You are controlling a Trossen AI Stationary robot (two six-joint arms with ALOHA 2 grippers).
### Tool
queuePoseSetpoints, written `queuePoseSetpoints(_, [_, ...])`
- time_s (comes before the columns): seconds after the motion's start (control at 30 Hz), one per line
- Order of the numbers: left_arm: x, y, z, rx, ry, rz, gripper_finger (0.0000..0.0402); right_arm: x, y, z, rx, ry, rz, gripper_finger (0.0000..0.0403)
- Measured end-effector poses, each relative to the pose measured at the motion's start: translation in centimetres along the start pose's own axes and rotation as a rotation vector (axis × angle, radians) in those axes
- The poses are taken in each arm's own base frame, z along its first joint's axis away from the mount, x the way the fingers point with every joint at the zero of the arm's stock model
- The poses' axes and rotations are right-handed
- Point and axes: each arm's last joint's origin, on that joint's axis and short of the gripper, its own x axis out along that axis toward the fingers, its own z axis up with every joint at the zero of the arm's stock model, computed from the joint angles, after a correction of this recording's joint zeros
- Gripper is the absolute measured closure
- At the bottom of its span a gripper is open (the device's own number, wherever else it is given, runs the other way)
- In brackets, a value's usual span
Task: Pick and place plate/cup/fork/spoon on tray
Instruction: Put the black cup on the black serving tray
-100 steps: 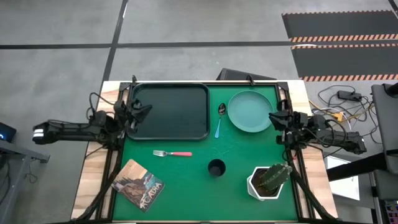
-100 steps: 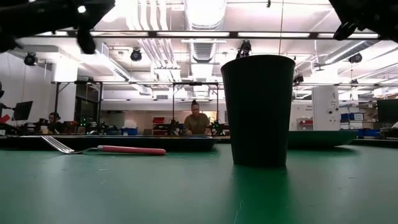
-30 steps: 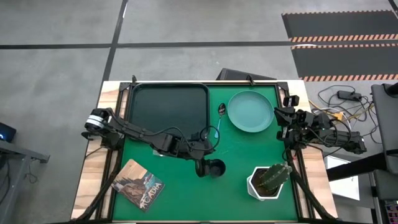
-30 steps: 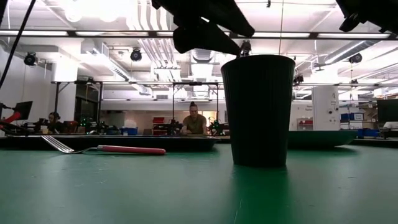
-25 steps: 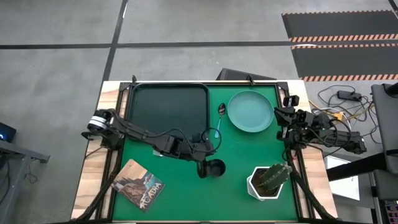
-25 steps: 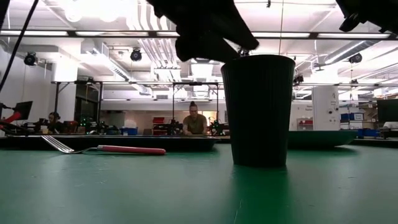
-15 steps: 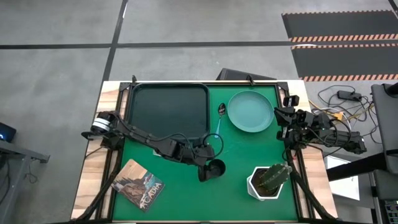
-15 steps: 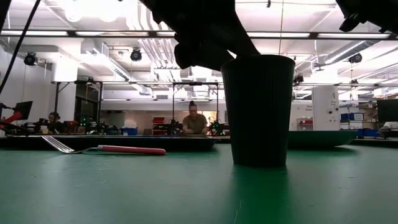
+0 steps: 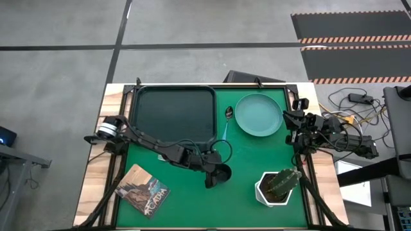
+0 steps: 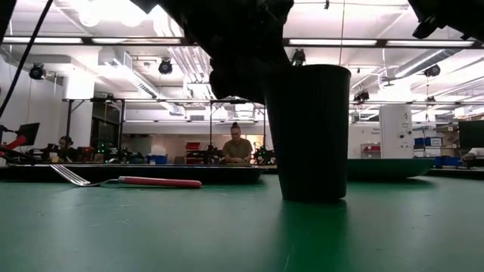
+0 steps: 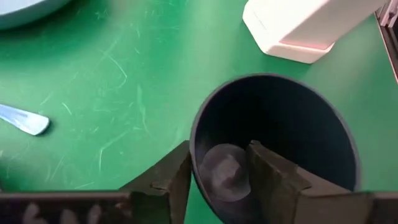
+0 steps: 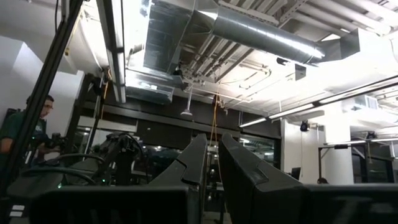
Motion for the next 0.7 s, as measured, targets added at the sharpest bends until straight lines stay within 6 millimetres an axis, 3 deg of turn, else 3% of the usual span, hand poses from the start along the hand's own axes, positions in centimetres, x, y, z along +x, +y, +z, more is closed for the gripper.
queuePoseSetpoints(0.47, [-0.4,0.1,0.5,-0.031,-0.014,-0.005,0.0394,0.0,0.0,0.0,0.0,0.0,0.0,0.0371])
queuePoseSetpoints(0.7, [-2.6,0.7,2.1,-0.054,-0.074,-0.017,0.0396,0.0,0.0,0.0,0.004,0.0,0.0,0.0371])
